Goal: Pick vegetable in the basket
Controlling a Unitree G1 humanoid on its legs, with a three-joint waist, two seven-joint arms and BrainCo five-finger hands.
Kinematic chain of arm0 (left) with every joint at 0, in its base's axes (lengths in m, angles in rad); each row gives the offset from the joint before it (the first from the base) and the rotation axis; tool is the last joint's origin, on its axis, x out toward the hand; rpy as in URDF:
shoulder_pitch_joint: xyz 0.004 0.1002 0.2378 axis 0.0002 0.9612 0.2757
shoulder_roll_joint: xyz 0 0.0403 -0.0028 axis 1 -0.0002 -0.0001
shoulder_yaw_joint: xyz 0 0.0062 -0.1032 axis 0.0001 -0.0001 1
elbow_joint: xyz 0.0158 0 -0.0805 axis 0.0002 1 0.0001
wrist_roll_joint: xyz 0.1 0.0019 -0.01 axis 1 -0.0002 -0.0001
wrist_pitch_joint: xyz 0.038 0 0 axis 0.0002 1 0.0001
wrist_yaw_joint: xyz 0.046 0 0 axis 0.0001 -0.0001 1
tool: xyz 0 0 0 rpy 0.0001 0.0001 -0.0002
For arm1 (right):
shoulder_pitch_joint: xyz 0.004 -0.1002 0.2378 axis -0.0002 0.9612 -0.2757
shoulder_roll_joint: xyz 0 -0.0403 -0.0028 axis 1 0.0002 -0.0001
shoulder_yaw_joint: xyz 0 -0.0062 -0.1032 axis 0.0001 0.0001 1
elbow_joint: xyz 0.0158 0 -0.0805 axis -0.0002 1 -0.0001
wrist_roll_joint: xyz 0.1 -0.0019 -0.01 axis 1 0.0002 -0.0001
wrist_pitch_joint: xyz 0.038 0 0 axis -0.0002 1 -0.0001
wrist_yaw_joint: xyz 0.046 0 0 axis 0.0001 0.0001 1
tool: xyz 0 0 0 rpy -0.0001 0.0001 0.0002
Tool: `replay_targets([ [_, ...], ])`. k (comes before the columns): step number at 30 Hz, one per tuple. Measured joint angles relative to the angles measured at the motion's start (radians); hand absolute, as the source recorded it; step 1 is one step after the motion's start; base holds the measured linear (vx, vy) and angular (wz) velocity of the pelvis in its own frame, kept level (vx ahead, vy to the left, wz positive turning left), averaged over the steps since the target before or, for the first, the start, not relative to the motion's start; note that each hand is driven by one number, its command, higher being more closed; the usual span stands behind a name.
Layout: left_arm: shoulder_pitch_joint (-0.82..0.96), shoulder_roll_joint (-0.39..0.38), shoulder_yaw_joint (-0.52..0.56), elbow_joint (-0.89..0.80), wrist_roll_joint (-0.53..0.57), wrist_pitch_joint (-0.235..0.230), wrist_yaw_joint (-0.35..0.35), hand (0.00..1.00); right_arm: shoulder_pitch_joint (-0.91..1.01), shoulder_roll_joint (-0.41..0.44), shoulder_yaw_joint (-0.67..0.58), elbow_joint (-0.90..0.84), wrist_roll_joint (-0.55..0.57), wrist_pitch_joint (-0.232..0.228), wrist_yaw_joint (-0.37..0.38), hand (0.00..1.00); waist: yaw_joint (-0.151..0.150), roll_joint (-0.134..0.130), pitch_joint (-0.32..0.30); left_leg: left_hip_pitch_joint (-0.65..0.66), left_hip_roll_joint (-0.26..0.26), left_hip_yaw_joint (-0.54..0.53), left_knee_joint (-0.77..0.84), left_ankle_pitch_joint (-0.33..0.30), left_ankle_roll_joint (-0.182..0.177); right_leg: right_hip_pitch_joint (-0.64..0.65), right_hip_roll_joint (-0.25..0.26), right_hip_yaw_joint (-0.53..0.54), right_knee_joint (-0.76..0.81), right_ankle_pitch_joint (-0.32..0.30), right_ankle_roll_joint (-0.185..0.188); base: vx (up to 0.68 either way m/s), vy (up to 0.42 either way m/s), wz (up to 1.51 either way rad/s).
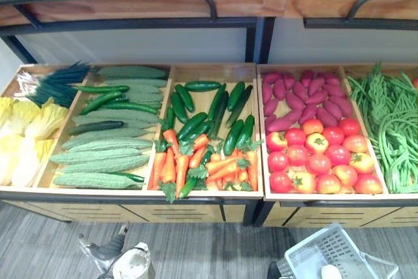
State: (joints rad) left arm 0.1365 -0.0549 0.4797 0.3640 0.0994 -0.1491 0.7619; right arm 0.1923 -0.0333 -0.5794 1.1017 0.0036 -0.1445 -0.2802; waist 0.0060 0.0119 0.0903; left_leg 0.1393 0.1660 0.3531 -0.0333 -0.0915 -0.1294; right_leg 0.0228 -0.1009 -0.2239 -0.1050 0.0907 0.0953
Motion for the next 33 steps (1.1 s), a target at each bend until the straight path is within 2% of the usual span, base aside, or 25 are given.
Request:
replay_targets([
  [1, -0.001, 0.006, -0.022, -0.099, 0.004, -0.002, 0.008, 0.00, -0.003, -0.001, 0.000, 0.007, 0.000, 0.000, 0.000, 1.00, 0.005, -0.003, -0.001, -0.002, 0.001, 0.000, 0.000, 0.000, 0.000, -0.001, 0.000, -0.002, 0.000, 0.000, 0.000, -0.01, -0.006, 0.07],
  [2, -0.012, 0.032, -0.048, -0.195, 0.071, -0.022, 0.009, 0.00, -0.003, -0.001, 0.004, 0.006, 0.000, -0.001, 0.001, 1.00, 0.009, -0.013, -0.004, -0.007, 0.003, 0.007, 0.002, 0.000, 0.000, -0.005, 0.000, -0.002, 0.000, 0.000, 0.000, -0.01, -0.010, 0.03],
  [5, -0.058, 0.106, -0.100, -0.338, 0.160, -0.080, -0.005, 0.00, 0.003, -0.015, 0.025, 0.009, -0.001, -0.001, 0.002, 1.00, 0.009, -0.028, -0.019, -0.006, 0.000, 0.029, 0.004, 0.000, 0.000, -0.010, -0.003, 0.009, 0.000, 0.006, 0.003, 0.00, 0.004, -0.09],
  [10, -0.092, 0.155, -0.173, -0.430, 0.187, -0.093, -0.085, 0.00, 0.003, -0.025, 0.022, 0.012, -0.004, 0.000, 0.006, 1.00, -0.002, -0.031, -0.022, 0.002, -0.013, 0.079, 0.005, 0.000, 0.000, -0.019, -0.012, 0.043, 0.000, 0.012, 0.011, 0.00, 0.017, -0.16],
  [15, -0.096, 0.223, -0.290, -0.431, 0.190, -0.095, -0.226, 0.00, 0.007, -0.037, -0.005, 0.012, -0.018, 0.002, 0.016, 1.00, -0.010, -0.024, -0.027, 0.005, -0.013, 0.131, 0.022, -0.016, 0.002, -0.038, -0.008, 0.089, 0.000, 0.020, 0.012, -0.03, -0.016, -0.27],
  [17, -0.097, 0.273, -0.332, -0.430, 0.189, -0.108, -0.315, 0.00, 0.007, -0.057, -0.012, 0.011, -0.046, 0.003, 0.029, 1.00, -0.024, -0.015, -0.029, 0.011, -0.013, 0.151, 0.031, -0.026, 0.004, -0.040, -0.008, 0.109, 0.001, 0.023, 0.014, -0.07, -0.031, -0.26],
  [20, -0.099, 0.332, -0.376, -0.421, 0.188, -0.120, -0.385, 0.00, 0.008, -0.071, -0.012, 0.000, -0.051, 0.003, 0.030, 1.00, -0.031, -0.006, -0.030, 0.021, -0.013, 0.174, 0.038, -0.036, 0.004, -0.041, -0.006, 0.130, 0.002, 0.027, 0.014, -0.06, -0.026, -0.26],
  [22, -0.114, 0.400, -0.429, -0.397, 0.181, -0.130, -0.462, 0.00, 0.011, -0.077, -0.012, -0.012, -0.074, 0.005, 0.036, 1.00, -0.031, 0.001, -0.032, 0.021, -0.013, 0.196, 0.043, -0.042, 0.003, -0.052, -0.004, 0.151, 0.004, 0.033, 0.013, -0.07, -0.038, -0.27],
  [24, -0.141, 0.493, -0.502, -0.364, 0.163, -0.132, -0.566, 0.00, 0.016, -0.085, -0.012, -0.036, -0.083, 0.011, 0.047, 1.00, -0.032, 0.008, -0.030, 0.022, -0.013, 0.211, 0.049, -0.045, 0.003, -0.056, -0.003, 0.163, 0.004, 0.037, 0.014, -0.08, -0.048, -0.17],
  [26, -0.160, 0.553, -0.557, -0.350, 0.116, -0.134, -0.632, 0.00, 0.023, -0.091, -0.012, -0.046, -0.085, 0.014, 0.049, 1.00, -0.032, 0.011, -0.032, 0.022, -0.012, 0.215, 0.053, -0.047, 0.003, -0.056, -0.002, 0.166, 0.004, 0.037, 0.014, -0.06, -0.049, -0.06],
  [28, -0.188, 0.657, -0.646, -0.342, 0.054, -0.138, -0.733, 0.00, 0.038, -0.092, -0.012, -0.077, -0.089, 0.018, 0.049, 1.00, -0.032, 0.016, -0.034, 0.023, -0.012, 0.216, 0.053, -0.047, 0.003, -0.056, -0.002, 0.167, 0.004, 0.037, 0.014, -0.06, -0.050, -0.02],
  [33, -0.226, 0.786, -0.787, -0.305, -0.052, -0.165, -0.896, 0.00, 0.050, -0.099, -0.012, -0.114, -0.096, 0.032, 0.050, 1.00, -0.032, 0.023, -0.036, 0.024, -0.012, 0.225, 0.053, -0.048, 0.003, -0.056, -0.003, 0.168, 0.003, 0.037, 0.014, -0.06, -0.049, -0.01],
])
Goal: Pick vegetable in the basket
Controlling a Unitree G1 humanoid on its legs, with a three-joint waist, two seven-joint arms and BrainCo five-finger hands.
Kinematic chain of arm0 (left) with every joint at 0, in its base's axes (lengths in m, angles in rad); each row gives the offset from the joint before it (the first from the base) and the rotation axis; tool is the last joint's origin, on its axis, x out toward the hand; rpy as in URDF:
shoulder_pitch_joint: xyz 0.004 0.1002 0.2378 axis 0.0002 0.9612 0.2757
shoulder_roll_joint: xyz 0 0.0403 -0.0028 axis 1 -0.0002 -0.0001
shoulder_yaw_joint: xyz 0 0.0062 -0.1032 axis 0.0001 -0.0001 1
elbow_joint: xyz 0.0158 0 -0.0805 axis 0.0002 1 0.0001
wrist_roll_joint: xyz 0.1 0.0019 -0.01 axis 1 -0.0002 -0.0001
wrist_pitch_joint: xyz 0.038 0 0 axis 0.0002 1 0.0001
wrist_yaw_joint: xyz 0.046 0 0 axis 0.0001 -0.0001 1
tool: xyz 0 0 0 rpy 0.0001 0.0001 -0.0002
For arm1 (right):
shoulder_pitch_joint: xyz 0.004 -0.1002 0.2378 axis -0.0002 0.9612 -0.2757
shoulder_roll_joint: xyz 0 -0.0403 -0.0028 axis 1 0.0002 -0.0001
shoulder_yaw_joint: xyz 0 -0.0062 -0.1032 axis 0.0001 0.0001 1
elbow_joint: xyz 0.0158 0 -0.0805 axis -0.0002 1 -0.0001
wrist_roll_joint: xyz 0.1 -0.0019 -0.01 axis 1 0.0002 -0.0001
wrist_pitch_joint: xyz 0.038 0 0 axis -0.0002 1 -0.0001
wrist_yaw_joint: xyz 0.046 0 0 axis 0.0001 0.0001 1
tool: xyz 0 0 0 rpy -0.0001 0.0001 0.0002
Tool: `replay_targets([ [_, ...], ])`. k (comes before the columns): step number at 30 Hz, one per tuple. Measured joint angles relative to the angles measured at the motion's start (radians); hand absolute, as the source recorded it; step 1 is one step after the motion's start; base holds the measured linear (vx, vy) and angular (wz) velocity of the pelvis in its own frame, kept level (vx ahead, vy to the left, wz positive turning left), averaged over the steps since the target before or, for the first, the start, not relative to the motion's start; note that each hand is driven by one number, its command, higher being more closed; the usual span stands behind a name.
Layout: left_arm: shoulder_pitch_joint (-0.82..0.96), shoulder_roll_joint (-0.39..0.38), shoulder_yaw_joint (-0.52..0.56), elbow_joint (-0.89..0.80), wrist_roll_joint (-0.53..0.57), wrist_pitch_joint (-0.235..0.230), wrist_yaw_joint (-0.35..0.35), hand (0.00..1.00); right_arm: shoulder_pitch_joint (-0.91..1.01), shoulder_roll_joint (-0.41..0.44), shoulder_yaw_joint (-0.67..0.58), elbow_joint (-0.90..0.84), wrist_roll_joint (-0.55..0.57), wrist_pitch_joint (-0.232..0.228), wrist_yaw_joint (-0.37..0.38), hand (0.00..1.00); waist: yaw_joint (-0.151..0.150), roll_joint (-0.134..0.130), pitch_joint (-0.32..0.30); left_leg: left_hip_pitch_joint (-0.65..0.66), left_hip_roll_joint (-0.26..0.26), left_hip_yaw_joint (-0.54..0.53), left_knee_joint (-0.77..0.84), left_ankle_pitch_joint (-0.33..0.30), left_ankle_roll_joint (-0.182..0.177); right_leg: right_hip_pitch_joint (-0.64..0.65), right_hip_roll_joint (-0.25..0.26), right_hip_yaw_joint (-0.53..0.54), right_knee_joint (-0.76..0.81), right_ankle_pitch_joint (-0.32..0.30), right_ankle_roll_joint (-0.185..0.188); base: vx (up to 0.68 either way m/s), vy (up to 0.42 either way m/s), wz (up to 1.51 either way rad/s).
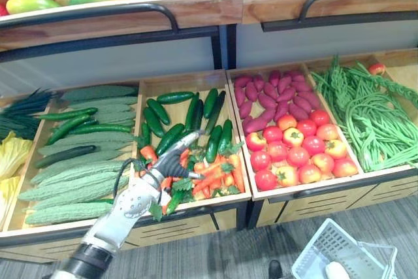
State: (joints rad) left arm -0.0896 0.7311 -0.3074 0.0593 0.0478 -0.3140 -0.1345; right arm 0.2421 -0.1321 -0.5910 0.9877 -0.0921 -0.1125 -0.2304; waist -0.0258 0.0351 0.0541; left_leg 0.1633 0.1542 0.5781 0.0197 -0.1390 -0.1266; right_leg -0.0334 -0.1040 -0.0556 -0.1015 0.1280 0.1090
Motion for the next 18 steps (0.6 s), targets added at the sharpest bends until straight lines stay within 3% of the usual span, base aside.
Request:
replay_targets([
  [2, -0.029, 0.030, -0.077, 0.049, -0.009, -0.003, -0.076, 0.00, 0.009, -0.006, 0.001, -0.013, -0.014, 0.000, 0.000, 1.00, 0.003, 0.004, -0.001, 0.001, 0.001, 0.012, 0.000, 0.000, 0.000, 0.000, -0.001, 0.000, 0.000, 0.000, 0.000, -0.08, -0.066, 0.00],
  [7, -0.070, 0.031, -0.150, 0.129, -0.006, -0.003, -0.108, 0.00, 0.021, -0.006, 0.011, -0.039, -0.017, 0.000, 0.000, 1.00, 0.005, 0.006, -0.001, 0.000, 0.003, 0.013, 0.001, 0.000, -0.001, 0.000, -0.001, -0.002, 0.000, 0.000, 0.000, -0.05, -0.044, 0.01],
  [14, -0.160, -0.003, -0.202, 0.328, 0.056, 0.020, -0.108, 0.00, 0.017, -0.006, 0.043, -0.042, -0.016, 0.000, 0.000, 1.00, 0.003, 0.006, -0.001, -0.003, 0.006, 0.014, 0.001, -0.001, -0.003, 0.000, -0.003, -0.010, 0.000, 0.000, 0.000, -0.06, -0.046, 0.02],
  [18, -0.200, -0.064, -0.198, 0.425, 0.125, 0.035, -0.066, 0.00, 0.014, -0.004, 0.061, -0.059, -0.016, 0.000, 0.000, 1.00, 0.001, 0.012, 0.002, -0.004, 0.004, 0.014, 0.002, -0.001, -0.003, -0.001, -0.006, -0.016, 0.000, -0.001, 0.001, -0.05, -0.038, 0.02],
])
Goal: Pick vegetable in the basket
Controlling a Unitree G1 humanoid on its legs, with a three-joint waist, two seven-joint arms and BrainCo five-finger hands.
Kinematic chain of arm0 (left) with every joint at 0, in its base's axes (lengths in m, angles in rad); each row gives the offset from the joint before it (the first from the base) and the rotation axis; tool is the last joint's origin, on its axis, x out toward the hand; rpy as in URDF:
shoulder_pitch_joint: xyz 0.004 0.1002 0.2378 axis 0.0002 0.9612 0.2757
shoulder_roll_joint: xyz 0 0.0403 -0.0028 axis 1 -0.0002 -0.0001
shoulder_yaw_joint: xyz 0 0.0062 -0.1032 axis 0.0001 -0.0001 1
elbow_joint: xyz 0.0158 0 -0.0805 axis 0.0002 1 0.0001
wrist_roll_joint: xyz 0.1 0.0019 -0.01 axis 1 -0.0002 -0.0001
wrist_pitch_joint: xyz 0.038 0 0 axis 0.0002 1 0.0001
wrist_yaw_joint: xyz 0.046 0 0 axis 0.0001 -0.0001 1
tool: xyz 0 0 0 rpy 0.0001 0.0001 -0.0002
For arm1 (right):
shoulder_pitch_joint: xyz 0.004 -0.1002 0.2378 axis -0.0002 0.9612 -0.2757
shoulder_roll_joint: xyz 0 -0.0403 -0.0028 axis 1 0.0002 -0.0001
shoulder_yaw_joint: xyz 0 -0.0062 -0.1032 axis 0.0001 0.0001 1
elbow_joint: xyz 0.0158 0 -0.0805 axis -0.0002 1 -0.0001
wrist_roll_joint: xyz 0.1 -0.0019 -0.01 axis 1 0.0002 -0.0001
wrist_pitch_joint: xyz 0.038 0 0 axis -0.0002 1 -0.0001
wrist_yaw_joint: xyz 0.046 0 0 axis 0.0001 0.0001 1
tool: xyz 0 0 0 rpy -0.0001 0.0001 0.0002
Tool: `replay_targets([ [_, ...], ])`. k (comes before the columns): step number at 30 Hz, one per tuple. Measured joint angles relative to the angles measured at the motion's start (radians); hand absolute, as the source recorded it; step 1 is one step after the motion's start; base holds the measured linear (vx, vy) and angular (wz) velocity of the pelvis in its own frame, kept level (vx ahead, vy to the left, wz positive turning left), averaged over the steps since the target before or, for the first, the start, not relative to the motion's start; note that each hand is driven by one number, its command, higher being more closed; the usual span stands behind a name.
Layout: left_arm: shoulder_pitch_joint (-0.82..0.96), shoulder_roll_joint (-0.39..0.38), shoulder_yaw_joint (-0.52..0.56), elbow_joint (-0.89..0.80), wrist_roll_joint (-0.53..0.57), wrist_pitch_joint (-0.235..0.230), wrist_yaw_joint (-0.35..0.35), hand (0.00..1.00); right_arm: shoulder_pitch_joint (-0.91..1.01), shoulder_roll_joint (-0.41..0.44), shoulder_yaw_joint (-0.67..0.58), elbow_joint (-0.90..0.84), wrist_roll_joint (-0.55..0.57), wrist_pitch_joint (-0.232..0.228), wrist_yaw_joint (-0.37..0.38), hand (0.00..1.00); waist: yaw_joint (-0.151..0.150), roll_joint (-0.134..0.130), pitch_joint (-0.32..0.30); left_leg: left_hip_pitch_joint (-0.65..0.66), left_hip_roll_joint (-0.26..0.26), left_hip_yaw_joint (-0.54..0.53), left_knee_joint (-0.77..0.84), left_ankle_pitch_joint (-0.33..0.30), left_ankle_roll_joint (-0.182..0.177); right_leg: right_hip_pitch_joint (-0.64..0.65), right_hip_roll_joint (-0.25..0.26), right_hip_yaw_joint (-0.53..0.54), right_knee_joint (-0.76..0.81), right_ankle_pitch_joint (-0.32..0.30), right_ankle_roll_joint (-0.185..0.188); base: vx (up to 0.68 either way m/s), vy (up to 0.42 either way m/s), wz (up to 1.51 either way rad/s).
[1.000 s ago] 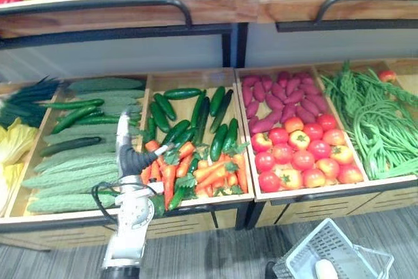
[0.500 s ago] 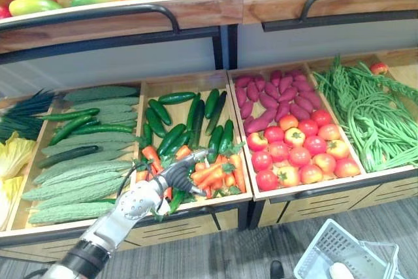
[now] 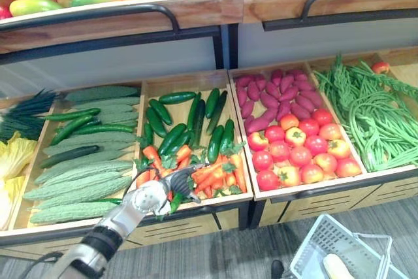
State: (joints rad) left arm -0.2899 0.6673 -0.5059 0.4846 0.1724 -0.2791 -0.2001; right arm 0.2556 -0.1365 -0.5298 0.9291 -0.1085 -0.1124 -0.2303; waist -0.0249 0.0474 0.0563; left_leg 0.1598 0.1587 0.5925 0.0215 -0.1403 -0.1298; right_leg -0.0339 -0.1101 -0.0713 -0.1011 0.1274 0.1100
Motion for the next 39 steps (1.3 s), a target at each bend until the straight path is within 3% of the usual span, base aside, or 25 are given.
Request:
replay_targets([
  [9, -0.086, -0.115, 0.080, 0.191, 0.089, 0.030, 0.107, 0.00, -0.060, 0.000, 0.029, -0.019, 0.000, 0.000, 0.000, 1.00, -0.004, 0.009, 0.037, -0.040, 0.001, 0.024, 0.015, 0.001, -0.002, -0.070, -0.003, -0.001, 0.035, 0.000, 0.000, -0.05, -0.044, -0.05],
  [17, -0.110, -0.163, 0.122, 0.257, 0.119, 0.050, 0.144, 0.00, -0.069, 0.000, 0.028, -0.022, 0.000, 0.001, -0.001, 1.00, -0.015, 0.009, 0.050, -0.059, 0.001, 0.037, 0.017, 0.000, -0.004, -0.105, -0.002, 0.001, 0.050, 0.000, 0.000, -0.05, -0.036, -0.05],
  [24, -0.179, -0.219, 0.206, 0.348, 0.160, 0.058, 0.232, 0.00, -0.111, -0.002, 0.027, -0.023, 0.001, 0.001, -0.001, 1.00, -0.031, 0.010, 0.086, -0.085, -0.003, 0.063, 0.021, 0.000, -0.004, -0.157, 0.001, 0.031, 0.069, 0.000, 0.000, -0.07, -0.035, -0.11],
  [25, -0.192, -0.225, 0.214, 0.354, 0.165, 0.060, 0.244, 1.00, -0.116, -0.003, 0.027, -0.022, 0.001, 0.001, -0.001, 1.00, -0.032, 0.010, 0.093, -0.090, -0.003, 0.064, 0.022, 0.000, -0.004, -0.162, 0.001, 0.032, 0.069, 0.000, 0.000, -0.06, -0.051, -0.11],
  [30, -0.228, -0.243, 0.285, 0.403, 0.206, 0.067, 0.315, 1.00, -0.142, -0.004, 0.030, -0.017, 0.002, 0.001, -0.001, 1.00, -0.046, 0.010, 0.096, -0.099, -0.003, 0.086, 0.021, -0.002, -0.008, -0.185, 0.009, 0.055, 0.071, 0.000, 0.000, -0.02, -0.034, -0.12],
  [39, -0.252, -0.271, 0.317, 0.463, 0.281, 0.091, 0.347, 1.00, -0.146, -0.008, 0.051, -0.006, 0.003, -0.001, -0.002, 1.00, -0.057, 0.009, 0.125, -0.070, -0.004, 0.116, 0.017, -0.010, -0.019, -0.180, 0.022, 0.088, 0.071, 0.000, 0.000, -0.03, -0.025, -0.12],
])
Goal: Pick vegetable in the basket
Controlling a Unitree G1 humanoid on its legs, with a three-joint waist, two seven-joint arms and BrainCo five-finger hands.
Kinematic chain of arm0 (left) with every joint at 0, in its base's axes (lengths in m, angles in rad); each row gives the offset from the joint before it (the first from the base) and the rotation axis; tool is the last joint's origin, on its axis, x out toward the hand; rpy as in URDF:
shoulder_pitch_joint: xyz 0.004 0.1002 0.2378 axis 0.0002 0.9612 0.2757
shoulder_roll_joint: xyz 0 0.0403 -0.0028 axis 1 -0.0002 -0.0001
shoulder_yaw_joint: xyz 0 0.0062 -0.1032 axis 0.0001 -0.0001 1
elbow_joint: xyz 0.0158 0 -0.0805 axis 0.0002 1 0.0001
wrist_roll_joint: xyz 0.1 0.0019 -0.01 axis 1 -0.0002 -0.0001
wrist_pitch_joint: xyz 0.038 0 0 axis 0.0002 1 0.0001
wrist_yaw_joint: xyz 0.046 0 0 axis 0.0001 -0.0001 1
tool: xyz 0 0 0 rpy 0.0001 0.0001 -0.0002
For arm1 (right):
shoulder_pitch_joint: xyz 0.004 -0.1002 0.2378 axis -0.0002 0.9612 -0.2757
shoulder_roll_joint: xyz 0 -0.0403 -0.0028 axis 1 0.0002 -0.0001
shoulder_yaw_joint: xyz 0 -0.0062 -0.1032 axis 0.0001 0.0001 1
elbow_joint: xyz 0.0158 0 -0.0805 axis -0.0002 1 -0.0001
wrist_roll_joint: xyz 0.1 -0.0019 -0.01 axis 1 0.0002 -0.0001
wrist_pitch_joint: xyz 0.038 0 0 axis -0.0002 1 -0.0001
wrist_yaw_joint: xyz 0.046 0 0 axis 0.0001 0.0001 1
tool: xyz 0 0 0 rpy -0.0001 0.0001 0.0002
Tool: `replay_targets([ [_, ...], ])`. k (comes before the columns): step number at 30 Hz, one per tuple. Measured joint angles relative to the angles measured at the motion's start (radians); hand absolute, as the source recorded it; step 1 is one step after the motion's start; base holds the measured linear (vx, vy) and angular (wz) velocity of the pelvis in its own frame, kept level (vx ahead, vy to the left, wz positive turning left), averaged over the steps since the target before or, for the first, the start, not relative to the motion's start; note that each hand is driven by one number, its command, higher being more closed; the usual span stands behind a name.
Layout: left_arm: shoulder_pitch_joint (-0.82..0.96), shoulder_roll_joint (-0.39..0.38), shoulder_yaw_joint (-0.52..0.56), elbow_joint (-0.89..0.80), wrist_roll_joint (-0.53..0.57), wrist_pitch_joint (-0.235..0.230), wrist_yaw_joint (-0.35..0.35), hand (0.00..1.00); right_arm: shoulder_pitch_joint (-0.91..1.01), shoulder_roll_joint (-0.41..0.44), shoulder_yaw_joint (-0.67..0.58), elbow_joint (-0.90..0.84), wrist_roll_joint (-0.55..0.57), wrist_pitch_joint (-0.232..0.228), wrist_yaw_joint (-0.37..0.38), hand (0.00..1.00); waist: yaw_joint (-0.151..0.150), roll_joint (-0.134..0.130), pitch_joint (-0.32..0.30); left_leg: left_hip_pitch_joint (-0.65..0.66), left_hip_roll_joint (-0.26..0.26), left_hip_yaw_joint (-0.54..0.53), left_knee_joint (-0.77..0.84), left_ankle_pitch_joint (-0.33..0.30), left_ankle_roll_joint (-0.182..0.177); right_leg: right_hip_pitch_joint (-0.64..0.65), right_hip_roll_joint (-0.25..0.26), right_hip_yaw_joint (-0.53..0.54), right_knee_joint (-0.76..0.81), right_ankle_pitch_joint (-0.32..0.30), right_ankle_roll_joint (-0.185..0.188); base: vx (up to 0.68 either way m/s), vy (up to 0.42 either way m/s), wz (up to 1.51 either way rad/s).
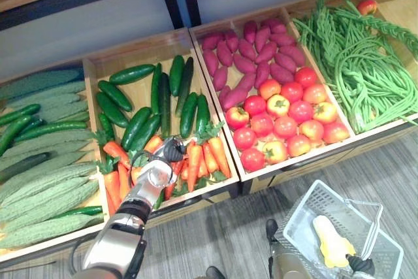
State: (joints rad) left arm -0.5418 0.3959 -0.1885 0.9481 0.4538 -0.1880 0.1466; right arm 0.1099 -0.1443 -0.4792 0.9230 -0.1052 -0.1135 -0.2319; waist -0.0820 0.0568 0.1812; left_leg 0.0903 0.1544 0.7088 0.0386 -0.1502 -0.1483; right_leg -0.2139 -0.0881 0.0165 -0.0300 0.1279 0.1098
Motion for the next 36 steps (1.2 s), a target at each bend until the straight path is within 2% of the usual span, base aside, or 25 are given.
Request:
replay_targets([
  [5, 0.029, -0.022, -0.001, 0.009, 0.000, 0.001, -0.022, 1.00, -0.005, -0.009, 0.019, 0.016, -0.001, -0.003, 0.000, 1.00, -0.022, -0.003, 0.003, 0.012, -0.001, 0.001, 0.000, -0.001, -0.001, 0.012, 0.000, 0.003, -0.001, 0.000, 0.000, -0.06, -0.028, -0.01],
  [23, 0.071, -0.038, 0.002, 0.004, 0.002, 0.017, -0.041, 1.00, 0.008, -0.016, 0.023, 0.035, -0.003, -0.002, 0.000, 1.00, -0.023, 0.004, 0.003, 0.048, 0.008, -0.027, 0.005, -0.001, 0.000, 0.067, -0.001, -0.026, -0.003, -0.002, -0.003, -0.07, -0.034, 0.04],
  [31, 0.069, 0.014, 0.043, -0.091, 0.001, 0.026, -0.038, 1.00, 0.034, -0.015, 0.022, 0.035, -0.003, -0.002, -0.006, 1.00, -0.017, 0.008, -0.003, 0.051, 0.013, -0.066, 0.015, 0.001, 0.003, 0.099, -0.011, -0.069, -0.003, -0.004, -0.006, -0.07, -0.028, 0.15],
  [34, 0.068, 0.028, 0.049, -0.141, 0.000, 0.027, -0.032, 1.00, 0.057, -0.014, 0.015, 0.034, -0.003, -0.002, -0.014, 1.00, 0.004, 0.015, -0.031, 0.051, 0.012, -0.073, 0.014, 0.006, 0.009, 0.104, -0.016, -0.080, -0.003, -0.004, -0.006, -0.09, -0.041, 0.13],
  [36, 0.067, 0.034, 0.049, -0.163, 0.000, 0.028, -0.031, 1.00, 0.070, -0.009, 0.015, 0.034, -0.003, -0.002, -0.018, 1.00, 0.003, 0.014, -0.045, 0.051, 0.009, -0.091, 0.002, 0.016, 0.011, 0.114, -0.020, -0.098, -0.008, -0.004, -0.006, -0.09, -0.041, 0.23],
])
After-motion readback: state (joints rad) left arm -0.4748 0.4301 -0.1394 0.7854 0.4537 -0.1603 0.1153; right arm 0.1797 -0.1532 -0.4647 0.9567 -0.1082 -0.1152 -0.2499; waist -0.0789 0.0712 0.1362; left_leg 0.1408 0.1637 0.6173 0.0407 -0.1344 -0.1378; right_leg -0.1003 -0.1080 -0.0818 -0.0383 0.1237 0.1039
